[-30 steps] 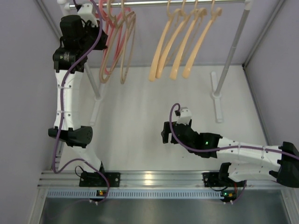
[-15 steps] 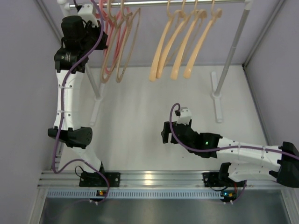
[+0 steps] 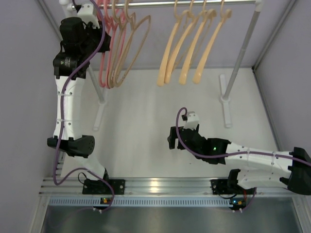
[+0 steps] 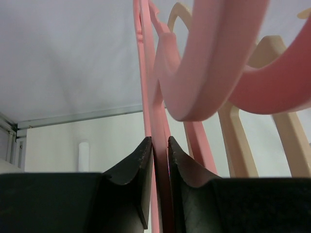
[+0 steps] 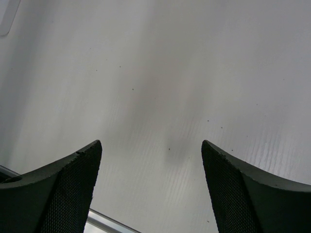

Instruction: Organize the hangers

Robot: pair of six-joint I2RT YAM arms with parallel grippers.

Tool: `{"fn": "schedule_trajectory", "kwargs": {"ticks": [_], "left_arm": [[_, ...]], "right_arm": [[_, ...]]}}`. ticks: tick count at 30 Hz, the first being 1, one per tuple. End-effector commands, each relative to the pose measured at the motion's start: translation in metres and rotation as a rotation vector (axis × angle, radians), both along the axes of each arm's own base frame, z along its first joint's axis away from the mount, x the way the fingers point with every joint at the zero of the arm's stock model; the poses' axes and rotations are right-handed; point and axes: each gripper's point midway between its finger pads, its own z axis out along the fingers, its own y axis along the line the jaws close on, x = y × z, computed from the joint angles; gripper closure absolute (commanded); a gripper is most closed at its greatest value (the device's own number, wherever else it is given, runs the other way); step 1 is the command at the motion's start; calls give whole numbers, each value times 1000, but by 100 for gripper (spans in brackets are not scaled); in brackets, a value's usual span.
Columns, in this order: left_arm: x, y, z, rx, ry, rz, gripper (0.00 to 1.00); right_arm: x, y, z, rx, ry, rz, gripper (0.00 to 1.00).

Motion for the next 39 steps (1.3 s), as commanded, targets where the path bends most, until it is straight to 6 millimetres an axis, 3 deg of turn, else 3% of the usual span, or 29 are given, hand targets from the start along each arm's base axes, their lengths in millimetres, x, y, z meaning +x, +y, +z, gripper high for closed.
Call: {"fn": "schedule_trajectory", "kwargs": {"ticks": [1, 9, 17, 24, 27, 30, 32, 35, 36, 38, 39], "left_arm": [[-9, 1, 34, -10, -109, 2, 76], [-18, 5, 38, -9, -118, 17, 72], [-44, 21, 48, -5, -139, 89, 67], [-85, 43, 68, -55, -187, 202, 61], [-116, 46, 84, -103, -230, 210, 59], [-141, 36, 92, -159, -250, 148, 57], [-158, 13, 95, -199, -245, 14, 57], [-181, -7, 89, -254, -217, -108, 57], [-196, -18, 91, -259, -218, -184, 57], [-202, -24, 77, -273, -180, -218, 56], [-215, -28, 76, -273, -184, -256, 56]], "right_arm": [[3, 13, 22, 59, -39, 4, 20], [3, 15, 23, 62, -37, 8, 20], [0, 16, 27, 74, -38, 17, 21], [-2, 13, 30, 97, -37, 16, 21], [-3, 10, 35, 116, -45, 14, 21], [-3, 7, 38, 125, -53, 11, 20], [-3, 4, 41, 131, -62, 6, 19], [-3, -2, 47, 142, -79, 0, 19], [-3, -4, 51, 149, -87, -1, 18], [-4, -8, 54, 156, -98, 0, 18], [-4, -10, 56, 157, -105, 2, 18]]}}
